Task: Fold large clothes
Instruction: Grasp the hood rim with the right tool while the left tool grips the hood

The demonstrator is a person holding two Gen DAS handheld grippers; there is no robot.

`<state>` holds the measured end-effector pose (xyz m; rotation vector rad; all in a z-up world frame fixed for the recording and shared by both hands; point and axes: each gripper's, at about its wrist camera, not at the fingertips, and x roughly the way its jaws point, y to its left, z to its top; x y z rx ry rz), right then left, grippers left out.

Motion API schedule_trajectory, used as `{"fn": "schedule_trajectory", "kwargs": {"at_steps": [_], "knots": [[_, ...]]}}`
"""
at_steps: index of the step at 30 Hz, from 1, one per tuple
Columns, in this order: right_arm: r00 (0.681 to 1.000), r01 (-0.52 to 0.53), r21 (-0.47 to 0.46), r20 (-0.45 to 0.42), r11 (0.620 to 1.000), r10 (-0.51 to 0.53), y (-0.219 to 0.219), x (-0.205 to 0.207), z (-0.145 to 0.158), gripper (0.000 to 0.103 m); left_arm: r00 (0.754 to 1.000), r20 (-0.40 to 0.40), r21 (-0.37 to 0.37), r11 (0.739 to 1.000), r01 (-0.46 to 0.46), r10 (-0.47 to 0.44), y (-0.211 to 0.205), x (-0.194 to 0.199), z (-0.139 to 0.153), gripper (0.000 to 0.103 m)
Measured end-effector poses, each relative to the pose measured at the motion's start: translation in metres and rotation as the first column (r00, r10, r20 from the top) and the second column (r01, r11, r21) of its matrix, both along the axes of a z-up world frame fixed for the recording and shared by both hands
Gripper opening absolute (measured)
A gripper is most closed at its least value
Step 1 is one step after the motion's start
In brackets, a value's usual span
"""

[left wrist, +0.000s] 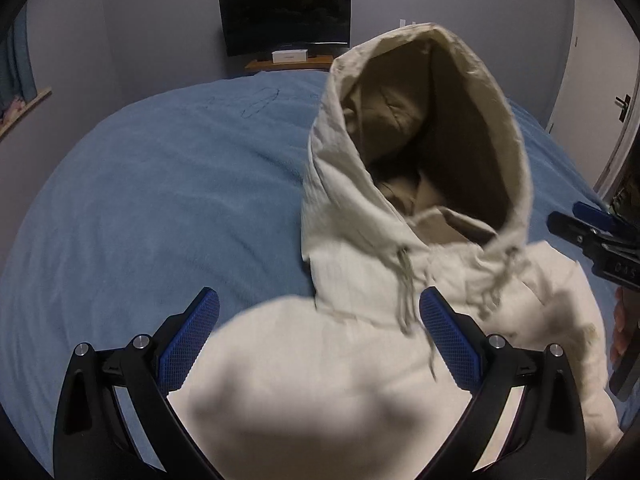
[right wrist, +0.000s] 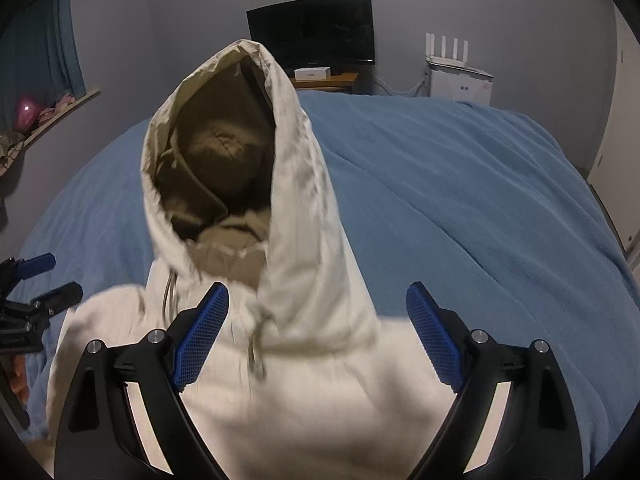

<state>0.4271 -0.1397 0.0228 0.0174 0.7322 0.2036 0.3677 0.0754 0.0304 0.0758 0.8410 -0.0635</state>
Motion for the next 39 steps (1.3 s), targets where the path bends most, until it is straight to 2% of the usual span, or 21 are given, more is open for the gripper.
{"fn": "schedule_trajectory", "kwargs": {"at_steps": [3,6,8,11,14,16,17,19,23,29,33,35,37,39], "knots": [[1.000,0.004,-0.011,0.022,1.000,-0.004,0.013,0.028,-0.001,0.075,1.000,-0.015,0.021,1.000,0.015,-0.015,-0.003,0.026,-0.008,0.096],[1.000,0.016,-0.016,0.022,1.000,-0.016,0.020,0.053,-0.007,0.059,1.000,-0.014,-0.007,1.000,0.017,-0.017,-0.007,0.050,-0.009,0.096],[1.000,0.016,-0.003,0.010,1.000,-0.016,0.017,0.064,-0.013,0.028,1.000,0.011,-0.035,0.999,0.020,-0.019,-0.012,0.067,-0.003,0.096],[1.000,-0.015,0.041,0.015,0.999,0.014,0.014,0.064,-0.017,0.011,0.999,0.041,-0.032,0.999,0.005,-0.004,-0.021,0.087,0.004,0.096],[0.995,-0.054,0.001,0.080,0.999,0.053,0.014,0.042,-0.017,0.008,0.999,0.034,-0.021,1.000,-0.006,0.007,-0.025,0.104,0.006,0.081],[0.992,-0.070,-0.009,0.103,0.998,0.070,0.012,0.029,-0.018,0.007,1.000,0.011,-0.016,1.000,-0.017,0.017,-0.024,0.114,0.004,0.055],[0.991,-0.075,-0.008,0.114,0.997,0.075,0.008,0.022,-0.019,0.007,0.999,-0.007,0.004,0.999,-0.034,0.034,-0.021,0.117,0.000,0.048],[0.989,-0.076,0.001,0.123,0.997,0.076,0.002,0.011,-0.020,0.006,0.999,-0.019,0.021,0.999,-0.045,0.045,-0.014,0.117,-0.005,0.009],[0.987,-0.090,0.002,0.135,0.996,0.089,-0.008,-0.004,-0.023,0.006,1.000,0.013,-0.061,0.998,-0.010,0.011,0.013,0.085,0.000,0.007],[0.965,-0.189,-0.031,0.181,0.982,0.191,-0.013,-0.047,-0.024,0.006,0.995,0.024,-0.057,0.994,0.098,-0.097,0.033,-0.008,0.000,0.006],[0.935,-0.278,-0.106,0.197,0.955,0.294,0.000,-0.079,-0.034,0.006,0.994,-0.037,-0.097,0.990,0.101,-0.105,0.046,-0.062,-0.034,0.005],[0.924,-0.318,-0.140,0.177,0.938,0.340,0.011,-0.088,-0.043,0.006,0.994,-0.077,-0.105,0.992,0.075,-0.083,0.051,-0.071,-0.056,0.005],[0.914,-0.364,-0.181,0.120,0.914,0.388,0.029,-0.091,-0.058,0.006,0.992,-0.109,-0.124,0.991,0.052,-0.066,0.055,-0.070,-0.072,0.005],[0.915,-0.377,-0.211,0.066,0.902,0.398,0.039,-0.087,-0.070,0.006,0.991,-0.116,-0.096,0.994,0.057,-0.068,0.051,-0.067,-0.084,0.005]]}}
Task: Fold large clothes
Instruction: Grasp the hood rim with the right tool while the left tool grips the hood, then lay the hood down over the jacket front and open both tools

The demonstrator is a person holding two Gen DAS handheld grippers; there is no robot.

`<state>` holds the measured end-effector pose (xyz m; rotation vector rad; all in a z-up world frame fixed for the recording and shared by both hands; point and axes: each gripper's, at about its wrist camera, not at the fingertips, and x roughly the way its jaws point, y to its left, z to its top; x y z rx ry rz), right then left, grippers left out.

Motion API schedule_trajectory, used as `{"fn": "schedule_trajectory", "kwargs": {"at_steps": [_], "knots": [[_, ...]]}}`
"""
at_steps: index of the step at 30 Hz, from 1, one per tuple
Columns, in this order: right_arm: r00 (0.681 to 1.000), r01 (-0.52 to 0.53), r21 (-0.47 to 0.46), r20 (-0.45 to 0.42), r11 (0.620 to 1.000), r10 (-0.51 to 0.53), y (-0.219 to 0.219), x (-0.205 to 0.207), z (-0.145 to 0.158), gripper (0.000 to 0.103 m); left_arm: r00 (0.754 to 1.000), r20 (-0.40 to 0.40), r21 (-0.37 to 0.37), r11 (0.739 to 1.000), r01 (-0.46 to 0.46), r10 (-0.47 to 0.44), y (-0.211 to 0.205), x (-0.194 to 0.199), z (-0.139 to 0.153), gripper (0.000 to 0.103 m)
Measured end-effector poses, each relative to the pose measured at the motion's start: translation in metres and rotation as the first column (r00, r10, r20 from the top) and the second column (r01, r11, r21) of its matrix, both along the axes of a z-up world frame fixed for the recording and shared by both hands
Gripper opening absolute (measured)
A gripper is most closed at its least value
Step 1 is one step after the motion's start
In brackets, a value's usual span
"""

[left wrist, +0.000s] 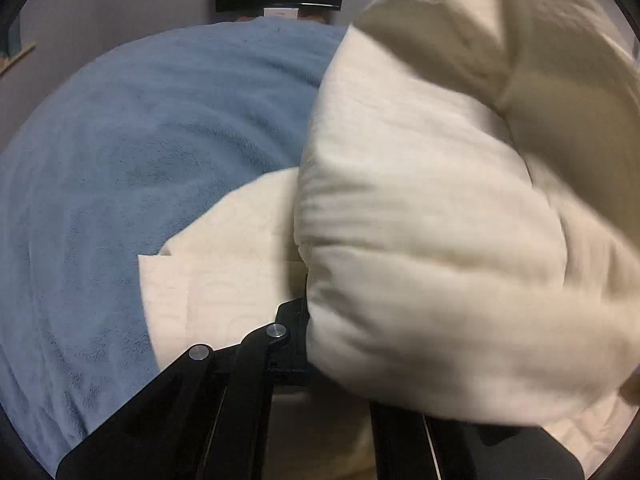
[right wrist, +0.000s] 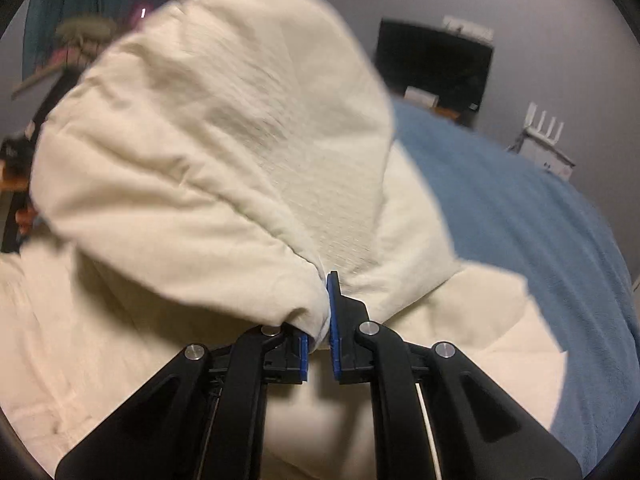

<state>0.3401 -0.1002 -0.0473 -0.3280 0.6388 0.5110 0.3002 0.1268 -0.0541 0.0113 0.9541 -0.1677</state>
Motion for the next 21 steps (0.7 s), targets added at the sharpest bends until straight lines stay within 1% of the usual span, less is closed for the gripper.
{"fn": "schedule_trajectory", "kwargs": {"at_steps": [2,3,4,5,6,7,10,12,14,17,20,21], "knots": [[1.000,0.022,-0.010,-0.022,1.000,-0.022,0.005,0.009,-0.008,0.006,1.000,0.005,0.023,1.000,0.017,-0.017,-0.007,0.003,-0.002,0.006],[0.999,0.032,-0.002,-0.029,0.999,-0.032,0.006,0.012,-0.008,0.006,1.000,0.017,0.027,0.999,0.020,-0.021,-0.009,0.002,0.001,0.012],[0.998,0.045,0.011,-0.037,0.999,-0.045,0.004,0.015,-0.007,0.006,0.999,0.024,0.034,0.999,0.021,-0.022,-0.011,0.000,0.005,0.030],[0.998,0.056,0.027,-0.041,0.998,-0.055,0.002,0.017,-0.006,0.006,0.999,0.032,0.039,0.999,0.024,-0.026,-0.012,-0.004,0.011,0.044],[0.997,0.065,0.041,-0.043,0.997,-0.063,0.001,0.018,-0.003,0.006,0.999,0.044,0.038,0.999,0.031,-0.033,-0.011,-0.011,0.016,0.068],[0.997,0.068,0.049,-0.041,0.997,-0.066,0.001,0.019,-0.001,0.006,0.997,0.064,0.040,0.998,0.044,-0.046,-0.011,-0.019,0.022,0.071],[0.997,0.069,0.056,-0.032,0.996,-0.067,-0.002,0.019,0.002,0.006,0.991,0.086,0.092,0.991,0.094,-0.102,-0.018,-0.038,0.037,0.071],[0.997,0.070,0.062,-0.039,0.996,-0.068,-0.002,0.013,0.001,0.006,0.982,0.113,0.120,0.983,0.136,-0.149,-0.026,-0.055,0.049,0.072],[0.997,0.073,0.061,-0.037,0.995,-0.071,-0.001,0.015,0.000,0.006,0.973,0.144,0.128,0.978,0.163,-0.181,-0.034,-0.075,0.060,0.072],[0.997,0.069,0.051,-0.032,0.996,-0.067,0.003,0.011,-0.003,0.007,0.960,0.191,0.096,0.977,0.191,-0.207,-0.046,-0.084,0.083,0.073],[0.998,0.064,0.038,-0.031,0.997,-0.063,0.009,0.011,-0.004,0.007,0.940,0.252,0.022,0.973,0.231,-0.229,-0.064,-0.082,0.107,0.072],[0.998,0.061,0.033,-0.026,0.998,-0.060,0.011,0.008,-0.004,0.008,0.935,0.265,0.012,0.971,0.240,-0.234,-0.071,-0.086,0.111,0.071]]}}
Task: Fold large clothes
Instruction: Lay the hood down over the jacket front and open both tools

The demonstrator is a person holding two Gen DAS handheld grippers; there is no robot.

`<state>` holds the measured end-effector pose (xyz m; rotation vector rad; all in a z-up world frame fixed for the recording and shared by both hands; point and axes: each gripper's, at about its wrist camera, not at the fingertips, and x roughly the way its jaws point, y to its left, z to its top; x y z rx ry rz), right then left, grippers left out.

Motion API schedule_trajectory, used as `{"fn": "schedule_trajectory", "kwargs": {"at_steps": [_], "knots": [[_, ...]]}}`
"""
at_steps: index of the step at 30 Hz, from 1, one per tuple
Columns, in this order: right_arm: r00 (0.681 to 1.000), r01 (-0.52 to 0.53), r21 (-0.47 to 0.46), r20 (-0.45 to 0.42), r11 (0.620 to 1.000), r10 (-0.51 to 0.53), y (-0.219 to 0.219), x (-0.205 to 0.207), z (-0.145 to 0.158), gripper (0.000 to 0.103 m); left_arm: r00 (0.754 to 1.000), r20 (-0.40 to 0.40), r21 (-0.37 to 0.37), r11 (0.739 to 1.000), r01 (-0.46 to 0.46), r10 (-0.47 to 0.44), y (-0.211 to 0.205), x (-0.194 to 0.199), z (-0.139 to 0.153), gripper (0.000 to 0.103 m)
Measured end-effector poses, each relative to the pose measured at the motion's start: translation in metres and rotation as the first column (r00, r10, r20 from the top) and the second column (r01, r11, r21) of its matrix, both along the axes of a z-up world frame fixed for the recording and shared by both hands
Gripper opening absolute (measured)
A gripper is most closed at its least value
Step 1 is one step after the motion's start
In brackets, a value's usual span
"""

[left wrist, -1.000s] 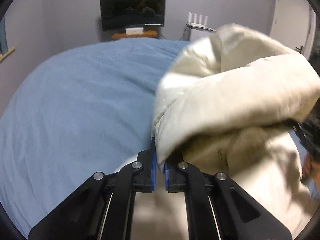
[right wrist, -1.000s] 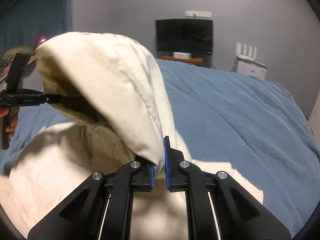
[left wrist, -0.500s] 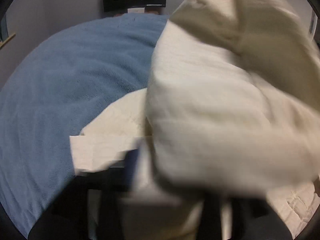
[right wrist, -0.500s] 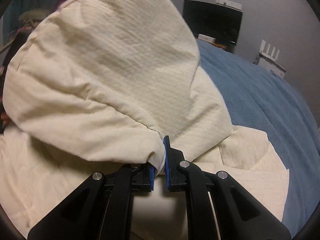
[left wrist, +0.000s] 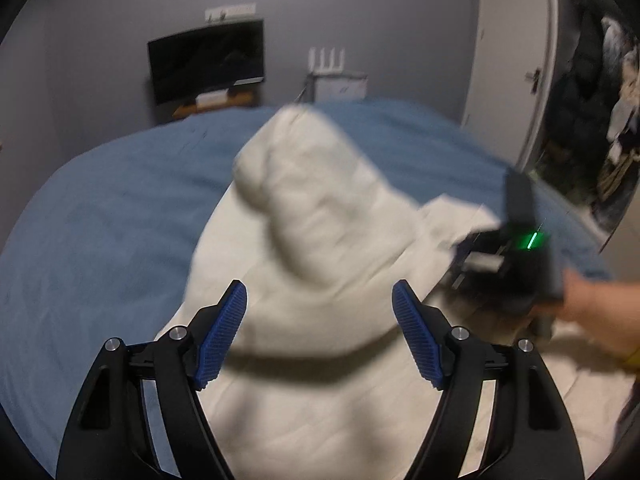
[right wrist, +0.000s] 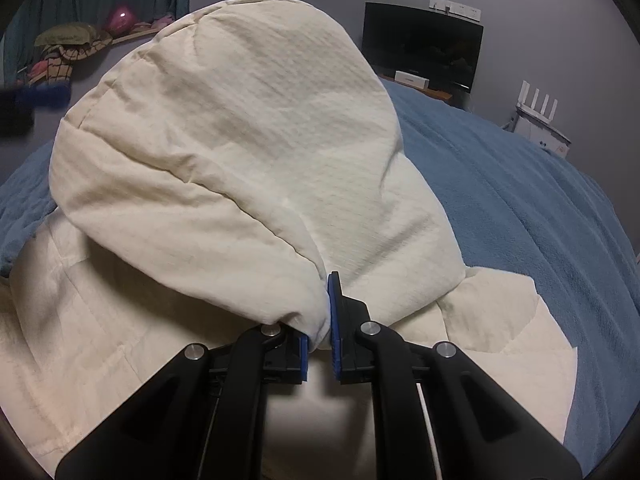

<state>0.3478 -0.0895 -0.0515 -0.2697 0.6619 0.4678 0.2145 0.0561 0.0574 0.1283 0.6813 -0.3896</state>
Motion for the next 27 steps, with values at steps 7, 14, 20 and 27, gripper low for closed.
{"fn": "schedule_trajectory", "kwargs": {"at_steps": [7,14,20,27], "knots": [[0.999,-0.039,-0.026,0.019,0.999,0.039,0.009,-0.015,-0.001,0.016,1.000,-0.003,0.203,0.979,-0.001,0.002,-0.047,0.040,-0.028,0.058],[0.968,-0.224,0.055,-0.106,0.973,0.229,-0.009,-0.017,0.014,0.051,0.973,-0.208,0.227,0.972,-0.056,0.105,-0.004,0.073,-0.108,0.056],[0.972,-0.201,0.162,-0.089,0.966,0.217,-0.021,-0.006,0.038,0.054,0.968,-0.231,0.197,0.979,-0.050,0.096,0.006,0.074,-0.121,0.056],[0.973,-0.071,0.018,-0.220,0.997,0.073,0.004,0.027,-0.010,0.054,0.964,-0.249,0.158,0.986,-0.050,0.089,0.032,0.066,-0.129,0.056]]}}
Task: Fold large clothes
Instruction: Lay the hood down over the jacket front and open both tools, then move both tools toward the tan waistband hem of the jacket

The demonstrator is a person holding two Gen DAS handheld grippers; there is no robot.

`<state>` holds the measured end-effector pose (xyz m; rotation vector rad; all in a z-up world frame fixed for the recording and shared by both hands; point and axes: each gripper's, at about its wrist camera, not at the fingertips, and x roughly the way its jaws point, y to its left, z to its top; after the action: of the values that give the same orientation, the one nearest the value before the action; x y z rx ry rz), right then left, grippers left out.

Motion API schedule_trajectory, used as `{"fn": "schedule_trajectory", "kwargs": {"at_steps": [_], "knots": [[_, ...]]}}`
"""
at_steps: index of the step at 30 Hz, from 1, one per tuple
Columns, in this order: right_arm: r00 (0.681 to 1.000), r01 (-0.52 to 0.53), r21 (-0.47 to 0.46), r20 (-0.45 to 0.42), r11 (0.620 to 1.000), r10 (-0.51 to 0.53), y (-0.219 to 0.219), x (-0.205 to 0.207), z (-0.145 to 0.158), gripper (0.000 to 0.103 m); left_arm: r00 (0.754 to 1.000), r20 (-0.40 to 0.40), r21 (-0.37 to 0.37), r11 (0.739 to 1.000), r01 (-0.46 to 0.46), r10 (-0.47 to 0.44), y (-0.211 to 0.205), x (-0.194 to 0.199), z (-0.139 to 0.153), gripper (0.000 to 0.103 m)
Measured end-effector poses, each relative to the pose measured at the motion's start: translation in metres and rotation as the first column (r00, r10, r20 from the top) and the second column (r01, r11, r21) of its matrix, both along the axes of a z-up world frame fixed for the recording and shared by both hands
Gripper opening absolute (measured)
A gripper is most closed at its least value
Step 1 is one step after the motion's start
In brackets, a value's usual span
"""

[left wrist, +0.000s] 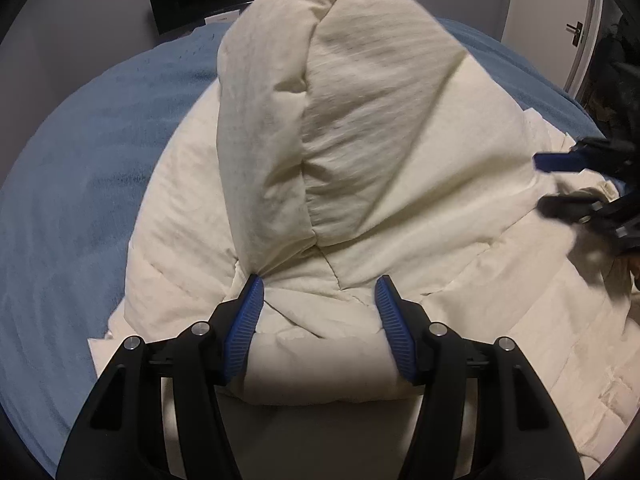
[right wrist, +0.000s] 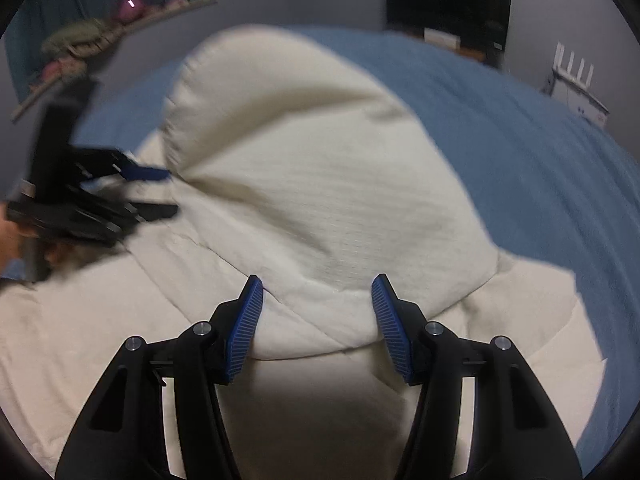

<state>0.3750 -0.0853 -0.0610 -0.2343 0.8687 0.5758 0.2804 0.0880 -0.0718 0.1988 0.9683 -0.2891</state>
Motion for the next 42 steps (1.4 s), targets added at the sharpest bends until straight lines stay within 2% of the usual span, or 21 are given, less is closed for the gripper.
{"fn": "schedule_trajectory", "kwargs": {"at_steps": [4,8,9,12,14,17,19,22,25,27,29,31,33,35,39,42], "knots": [[1.000,0.016,-0.077,0.006,0.997,-0.016,0.009,0.007,-0.026,0.054,1.000,0.001,0.003,1.000,-0.004,0.004,-0.001,-0.001,-0.004,0.056],[0.999,0.035,-0.092,0.031,0.995,-0.032,0.013,0.003,-0.023,0.054,1.000,0.020,0.067,0.998,0.004,-0.005,-0.006,-0.009,0.008,0.057],[0.998,0.042,-0.087,0.040,0.995,-0.038,0.011,-0.002,-0.023,0.054,1.000,0.027,0.068,0.998,0.003,-0.005,-0.007,-0.013,0.013,0.058],[0.996,0.062,-0.020,0.071,0.998,-0.060,0.002,-0.024,0.000,0.054,0.998,0.058,0.032,0.999,0.009,-0.011,0.000,-0.037,0.035,0.074],[0.996,0.041,0.038,0.078,0.998,-0.044,-0.003,-0.038,0.012,0.054,0.998,0.055,0.020,1.000,0.022,-0.023,0.001,-0.049,0.038,0.075],[0.999,0.022,0.035,0.031,0.999,-0.023,0.001,-0.048,0.007,0.054,1.000,0.021,0.055,0.998,0.016,-0.017,0.003,-0.056,0.019,0.075],[0.999,0.033,-0.018,-0.016,0.999,-0.033,0.007,-0.044,-0.014,0.054,1.000,0.014,0.030,1.000,-0.006,0.005,0.004,-0.056,0.012,0.076],[0.997,0.067,0.001,-0.030,0.998,-0.067,0.007,-0.042,-0.026,0.054,1.000,0.015,0.035,0.999,-0.010,0.009,0.006,-0.054,0.015,0.077],[0.991,0.129,0.039,-0.046,0.991,-0.128,-0.002,-0.050,-0.008,0.056,1.000,0.025,0.037,0.999,-0.018,0.017,0.005,-0.066,0.032,0.077],[0.990,0.138,0.071,-0.030,0.988,-0.137,-0.011,-0.067,0.013,0.062,0.999,0.044,0.017,0.999,-0.027,0.026,0.011,-0.083,0.053,0.077],[0.990,0.135,0.063,0.025,0.989,-0.137,-0.021,-0.091,0.039,0.079,0.998,0.053,0.018,0.999,-0.043,0.042,0.015,-0.100,0.071,0.080],[0.990,0.129,0.066,0.047,0.989,-0.132,-0.033,-0.113,0.058,0.088,0.996,0.067,0.029,0.997,-0.065,0.063,0.017,-0.118,0.085,0.089],[0.991,0.125,0.077,0.046,0.989,-0.129,-0.048,-0.140,0.076,0.088,0.995,0.057,0.028,0.996,-0.081,0.079,0.022,-0.143,0.099,0.090],[0.988,0.147,0.077,0.038,0.986,-0.151,-0.061,-0.169,0.088,0.089,0.994,0.050,0.013,0.995,-0.100,0.100,0.024,-0.167,0.113,0.097],[0.974,0.224,0.069,0.026,0.972,-0.226,-0.091,-0.212,0.102,0.090,0.990,0.049,-0.008,0.991,-0.135,0.135,0.029,-0.219,0.135,0.096],[0.962,0.270,0.064,0.028,0.961,-0.272,-0.110,-0.248,0.109,0.090,0.988,0.056,0.005,0.989,-0.147,0.147,0.031,-0.252,0.146,0.096]]}}
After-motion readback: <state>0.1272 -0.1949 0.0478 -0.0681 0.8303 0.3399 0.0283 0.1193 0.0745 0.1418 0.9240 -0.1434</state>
